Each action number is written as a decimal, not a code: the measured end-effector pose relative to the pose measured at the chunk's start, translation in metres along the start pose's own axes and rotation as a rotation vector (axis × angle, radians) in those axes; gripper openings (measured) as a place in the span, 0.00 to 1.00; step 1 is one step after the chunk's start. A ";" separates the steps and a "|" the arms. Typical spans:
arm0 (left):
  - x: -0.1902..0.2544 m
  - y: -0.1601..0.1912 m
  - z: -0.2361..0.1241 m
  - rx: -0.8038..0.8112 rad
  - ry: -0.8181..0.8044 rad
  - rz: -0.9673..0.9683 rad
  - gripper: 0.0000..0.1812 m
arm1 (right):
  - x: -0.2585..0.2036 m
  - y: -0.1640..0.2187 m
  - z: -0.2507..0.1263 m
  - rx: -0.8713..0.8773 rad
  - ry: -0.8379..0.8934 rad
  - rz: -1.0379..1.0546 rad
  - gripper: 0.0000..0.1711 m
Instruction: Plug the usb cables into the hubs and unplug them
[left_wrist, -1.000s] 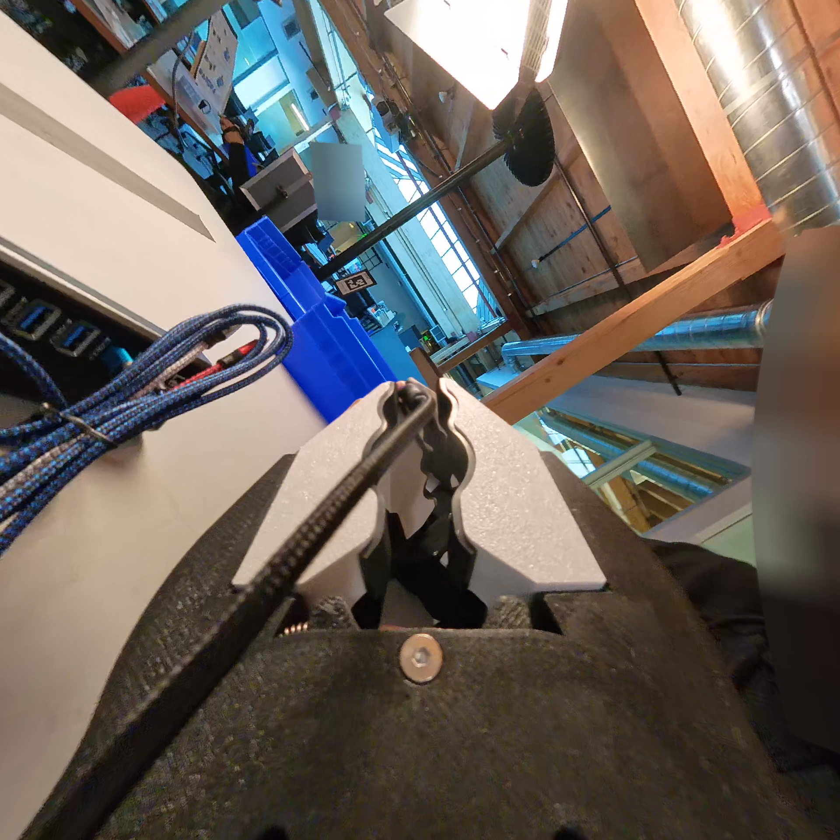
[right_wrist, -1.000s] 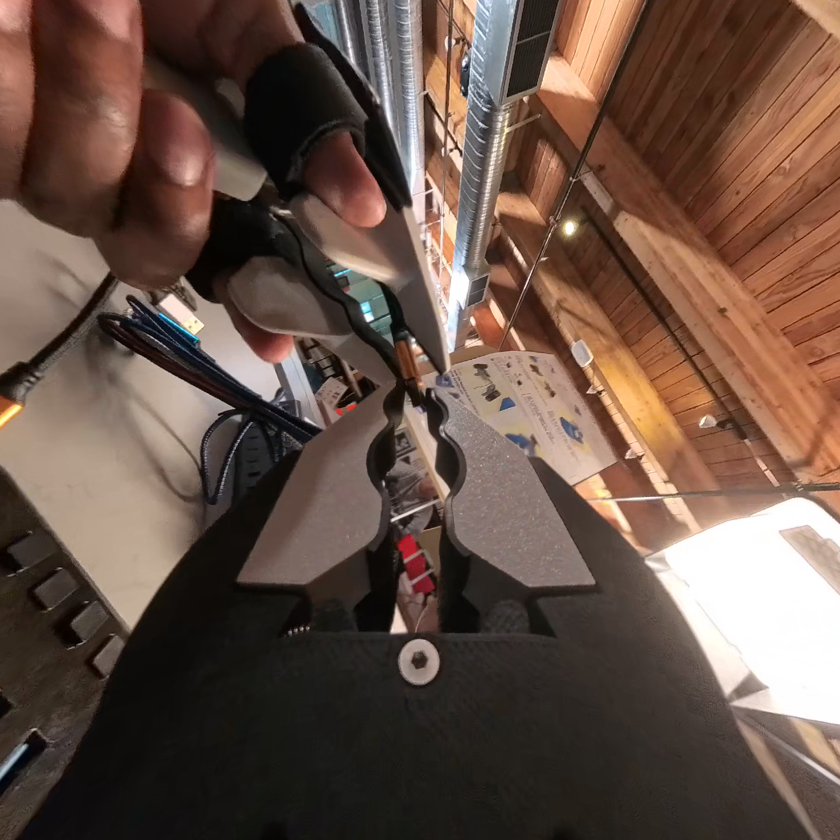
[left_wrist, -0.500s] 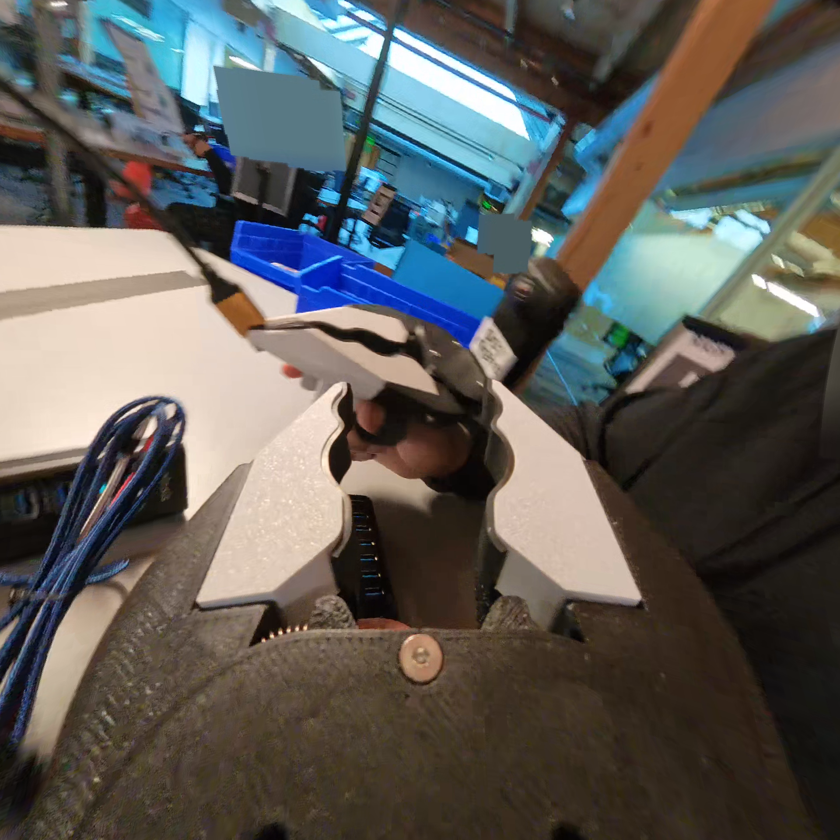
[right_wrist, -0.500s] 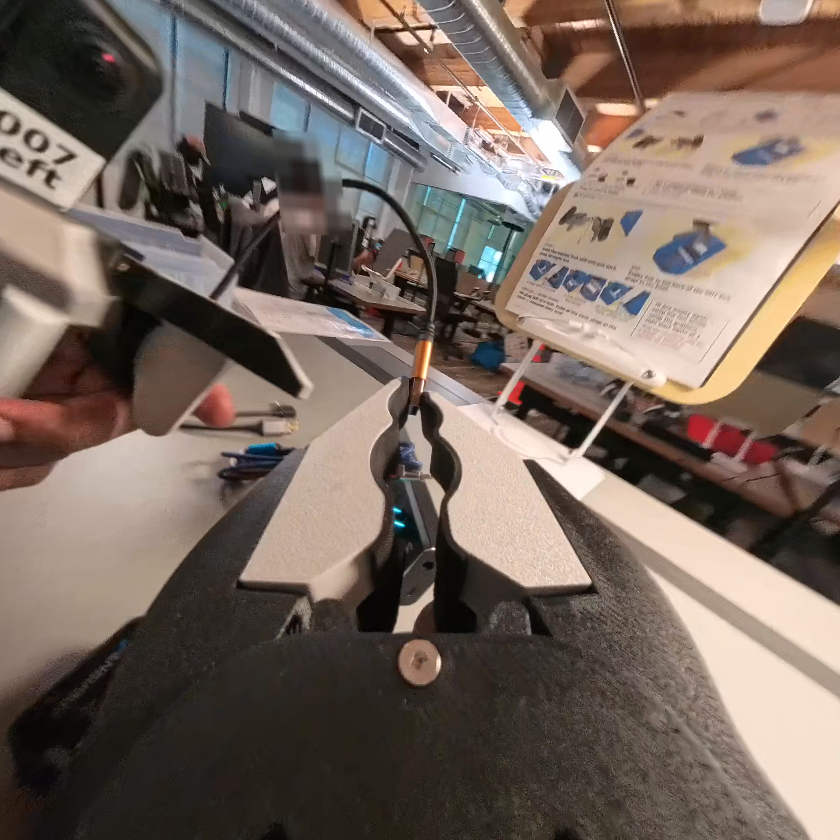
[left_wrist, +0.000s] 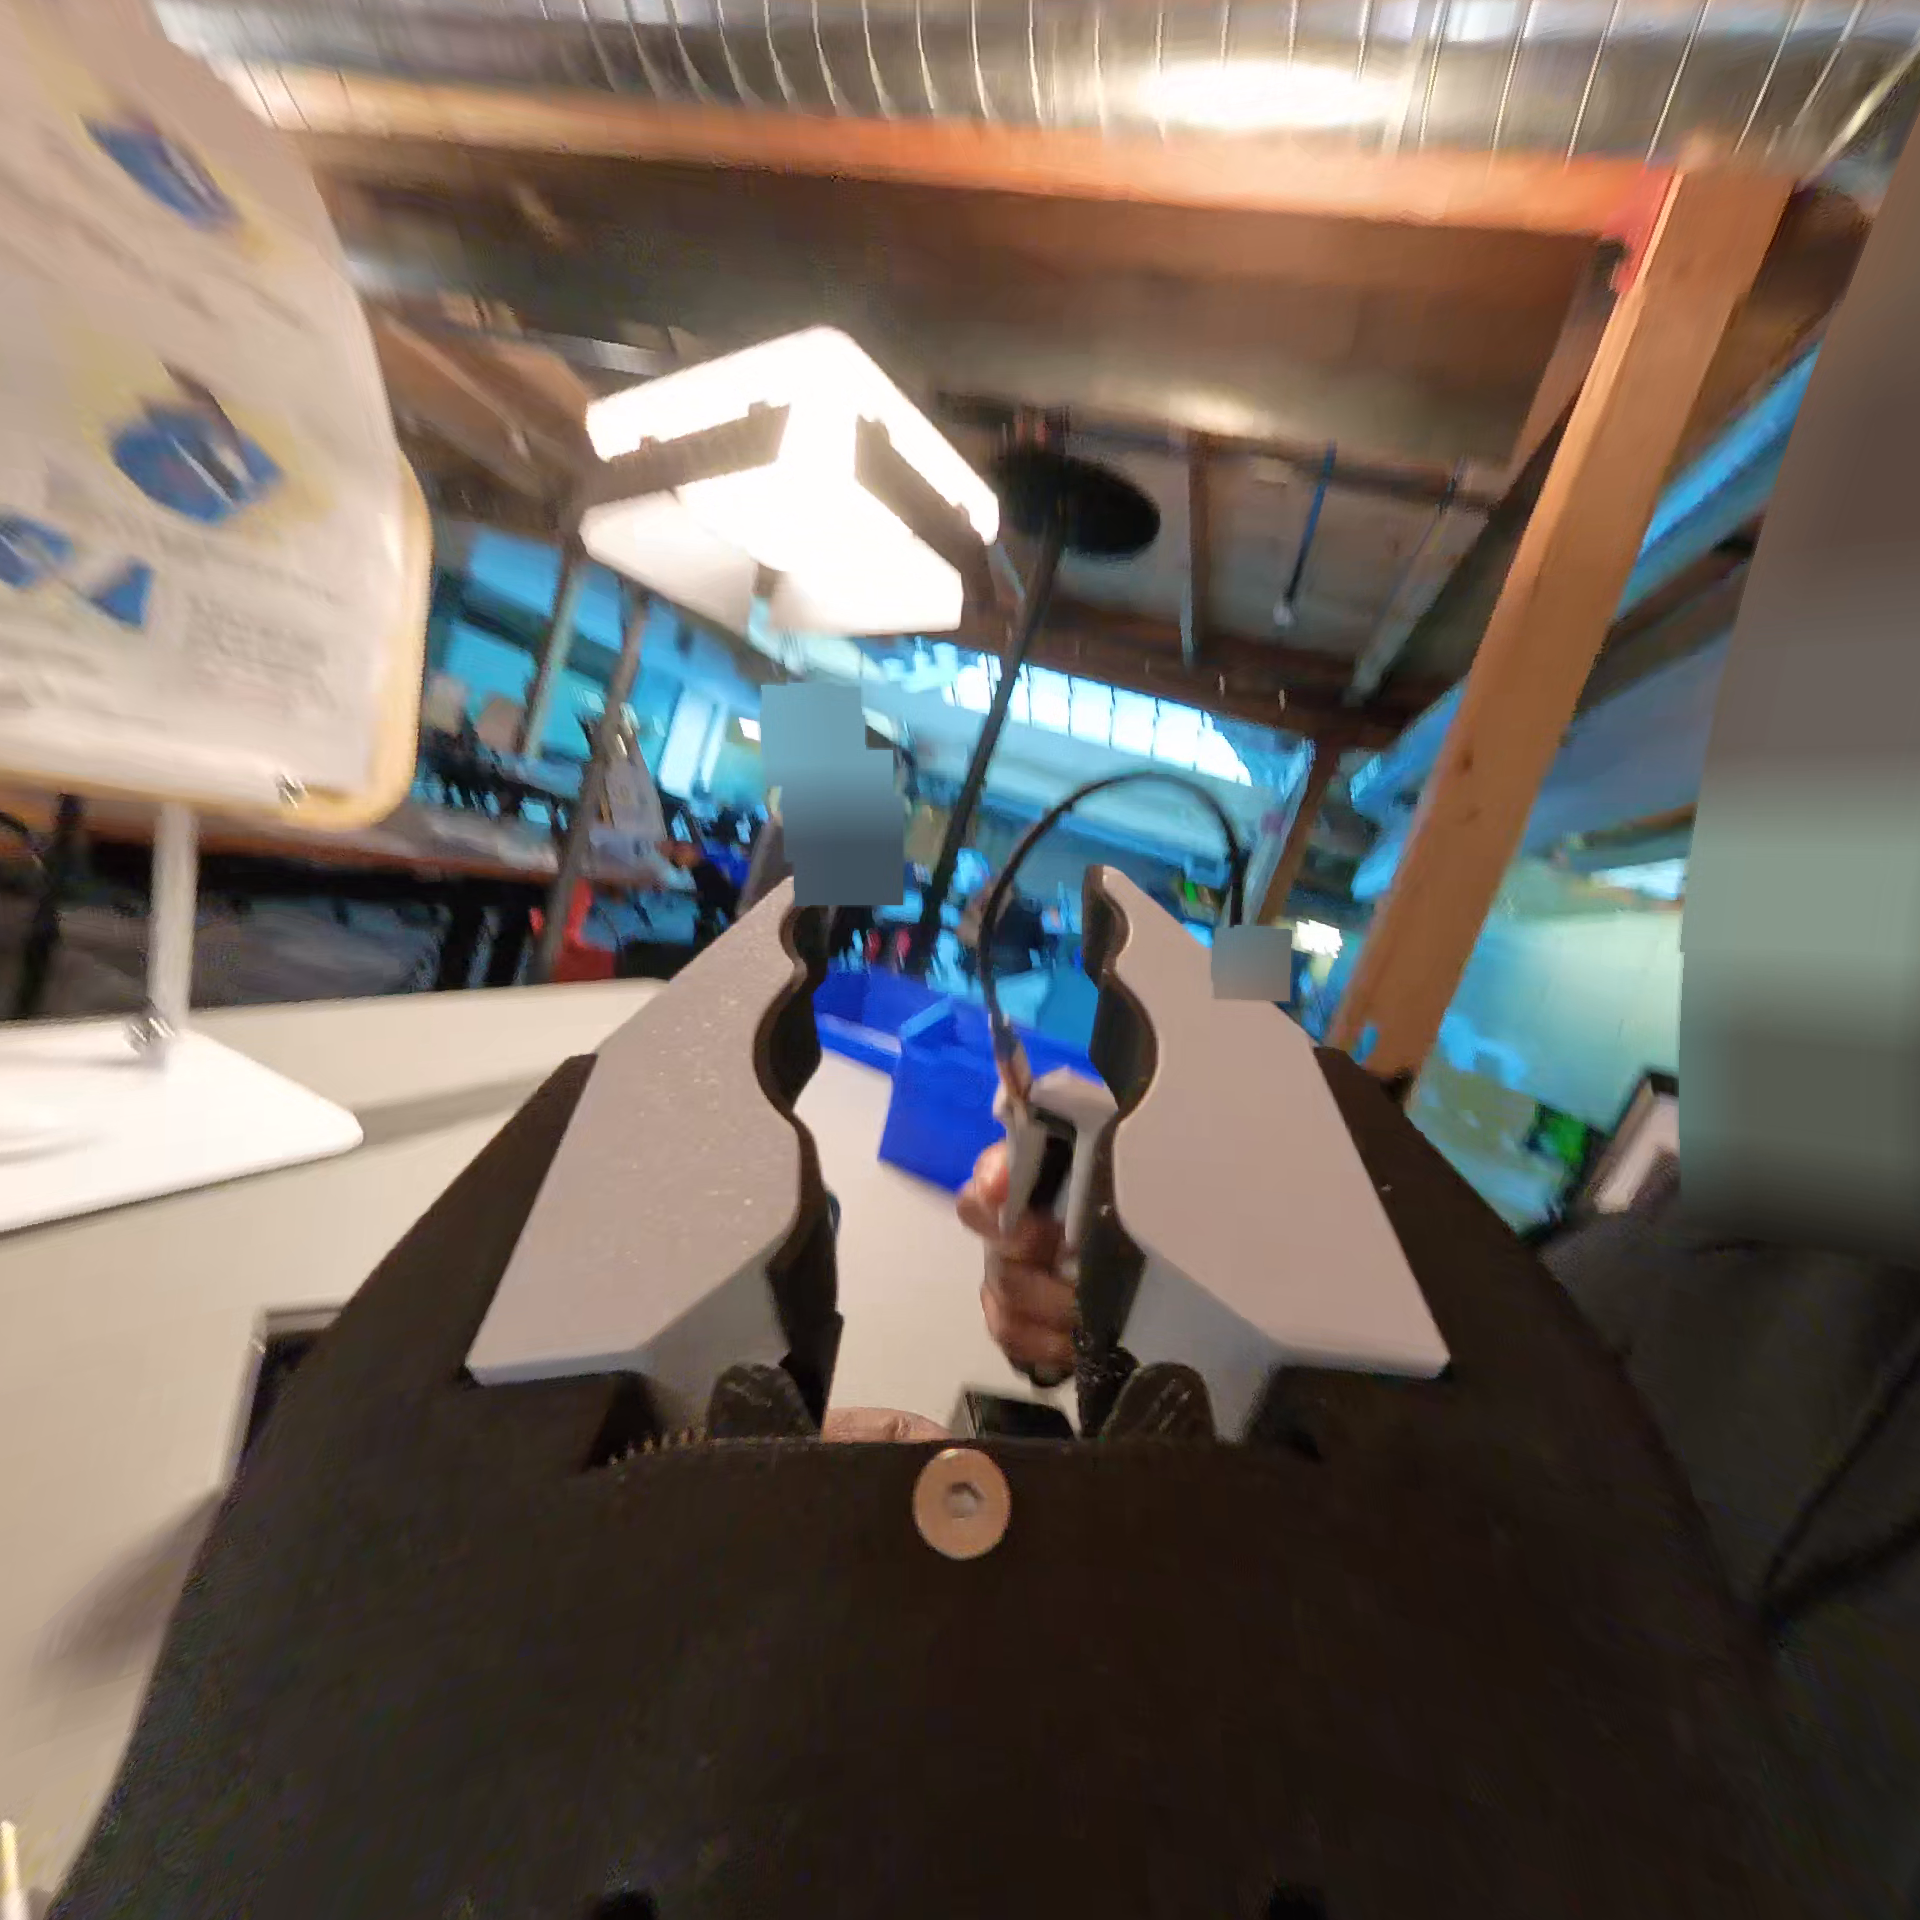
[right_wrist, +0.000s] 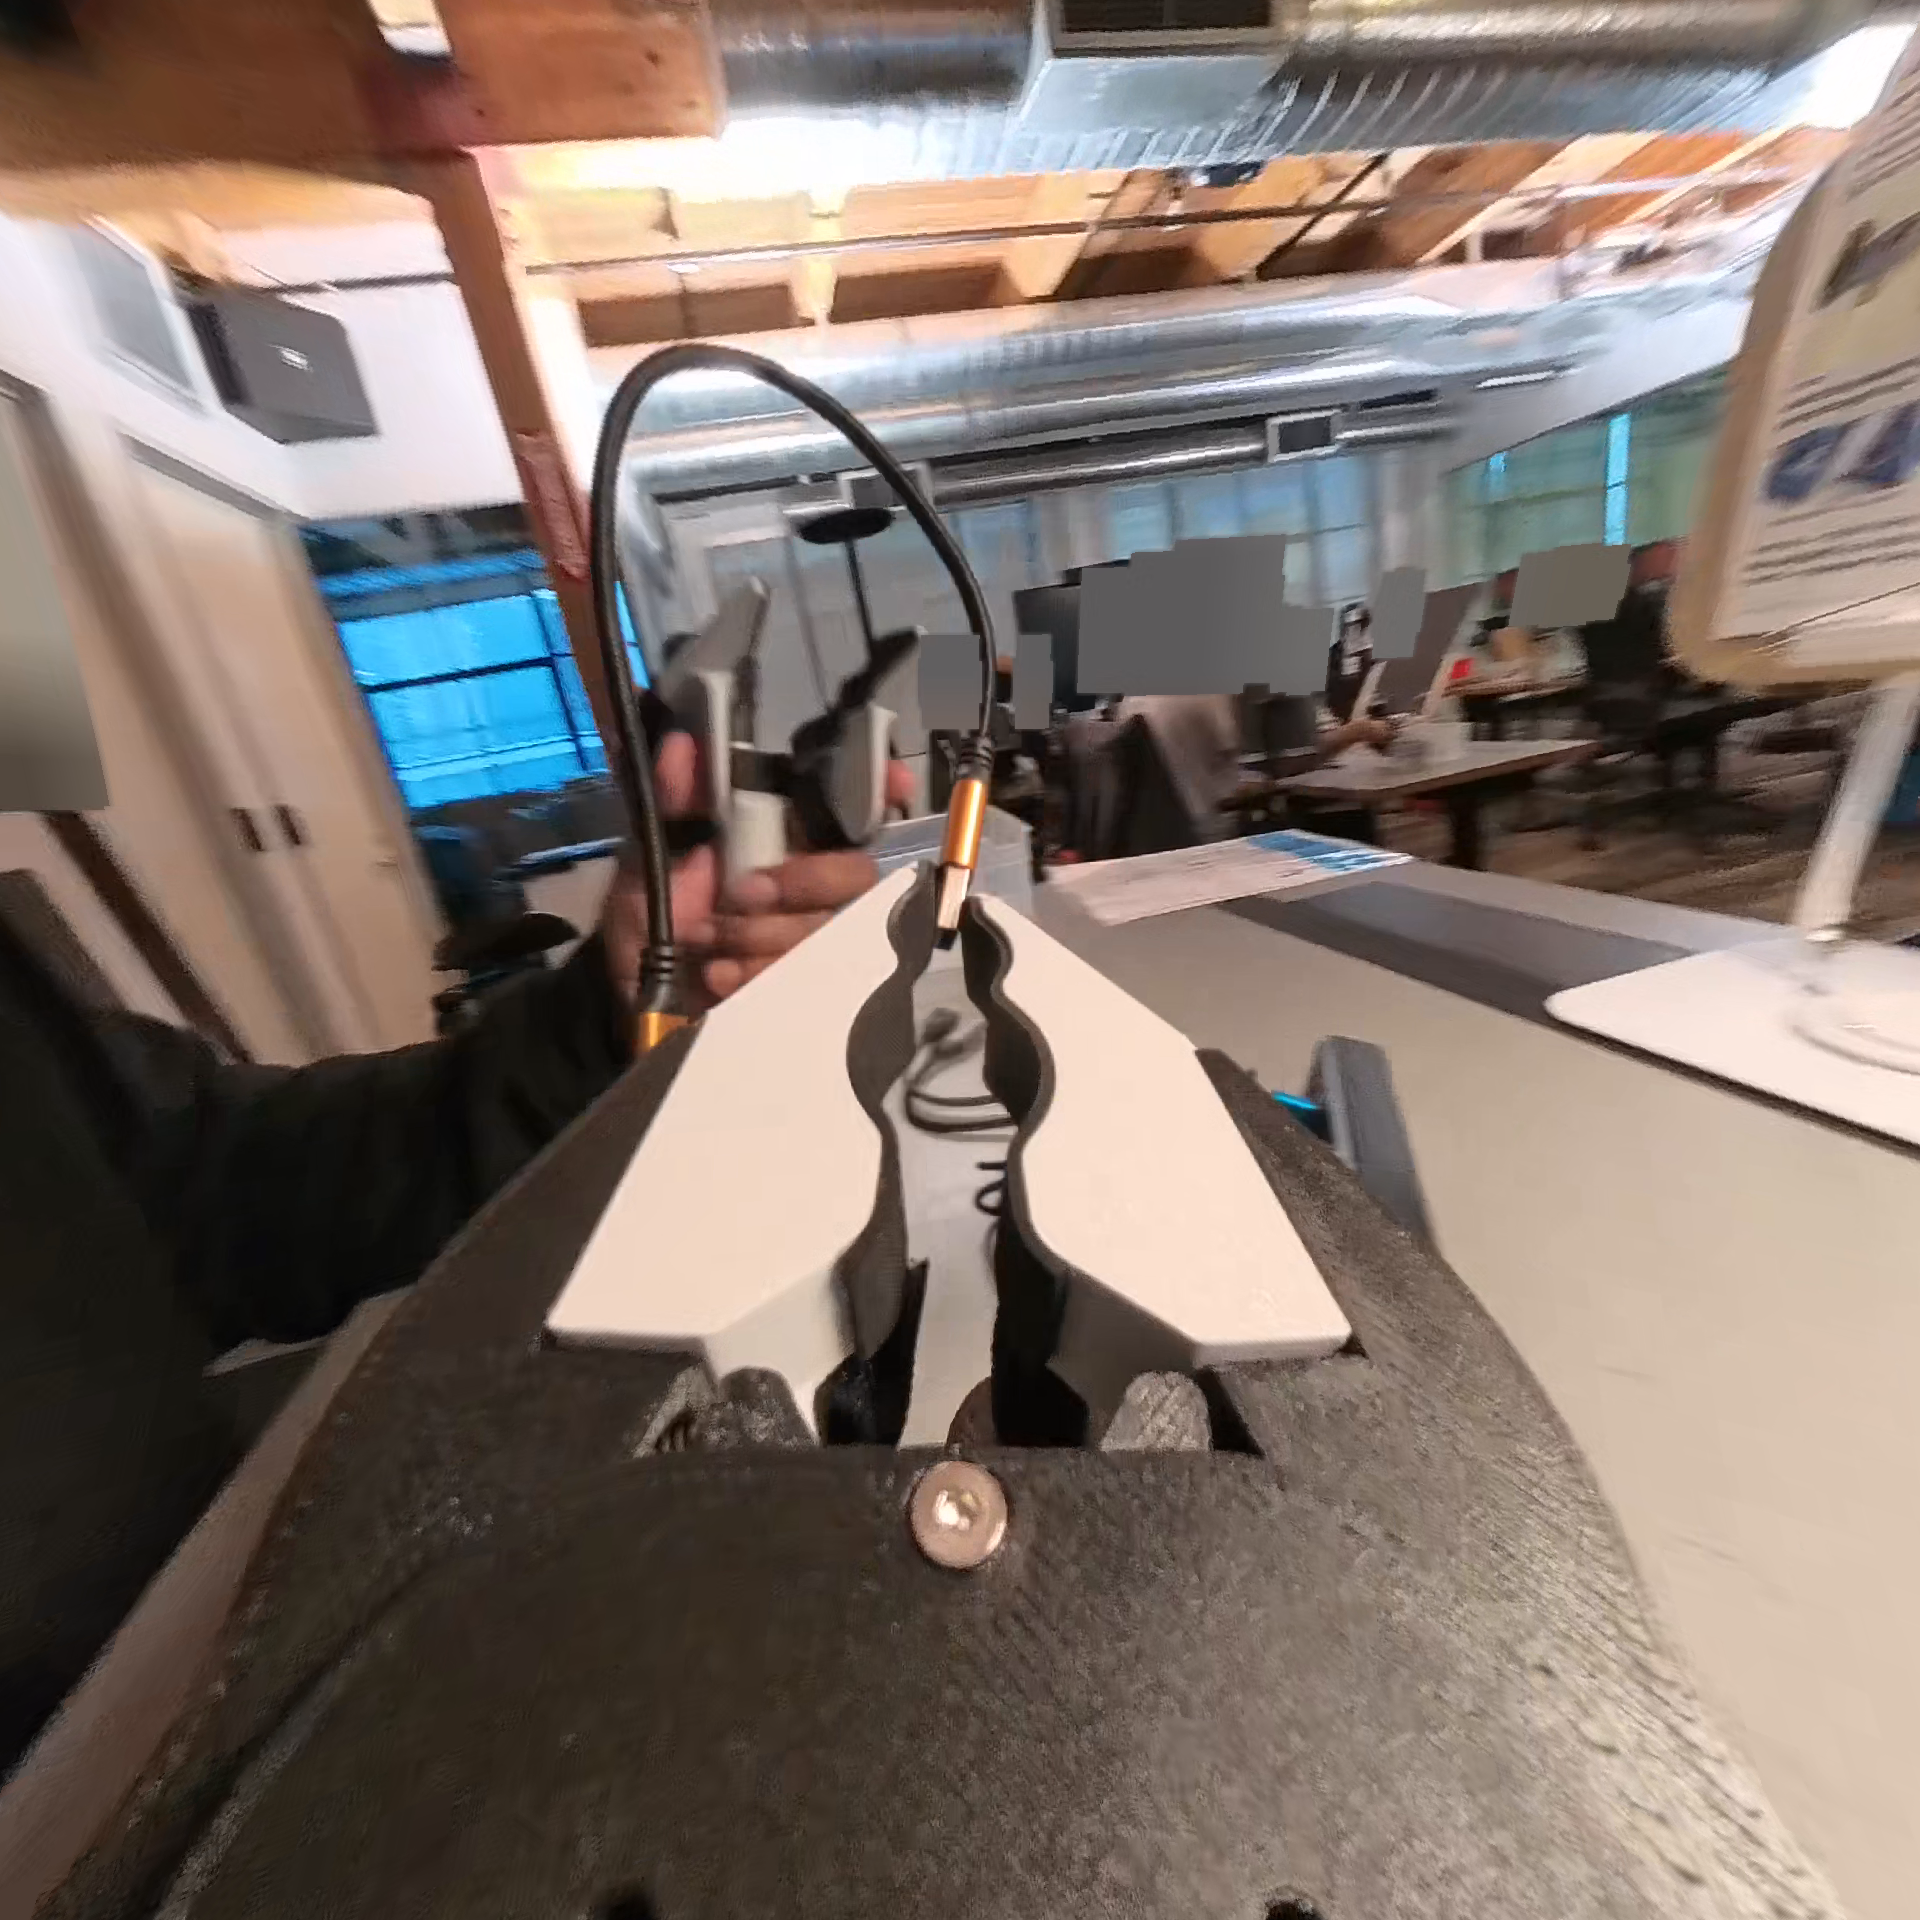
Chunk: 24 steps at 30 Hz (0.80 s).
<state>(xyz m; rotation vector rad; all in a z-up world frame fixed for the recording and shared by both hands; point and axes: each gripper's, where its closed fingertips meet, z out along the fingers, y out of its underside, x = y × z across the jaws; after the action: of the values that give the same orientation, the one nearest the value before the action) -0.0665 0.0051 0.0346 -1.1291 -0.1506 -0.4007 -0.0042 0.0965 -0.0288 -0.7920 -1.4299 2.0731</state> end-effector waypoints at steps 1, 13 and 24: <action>0.002 0.019 0.007 -0.076 0.021 -0.003 0.28 | -0.004 0.002 0.001 -0.008 -0.035 0.024 0.02; 0.036 0.116 0.021 -0.487 0.191 0.096 0.24 | -0.040 0.033 0.003 -0.207 -0.262 0.041 0.02; 0.047 0.133 0.014 -0.599 0.262 0.115 0.12 | -0.047 0.051 0.002 -0.332 -0.310 0.011 0.02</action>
<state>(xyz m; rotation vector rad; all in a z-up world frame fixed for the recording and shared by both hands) 0.0290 0.0554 -0.0575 -1.6498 0.2837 -0.5030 0.0241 0.0467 -0.0674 -0.6174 -1.9785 2.0605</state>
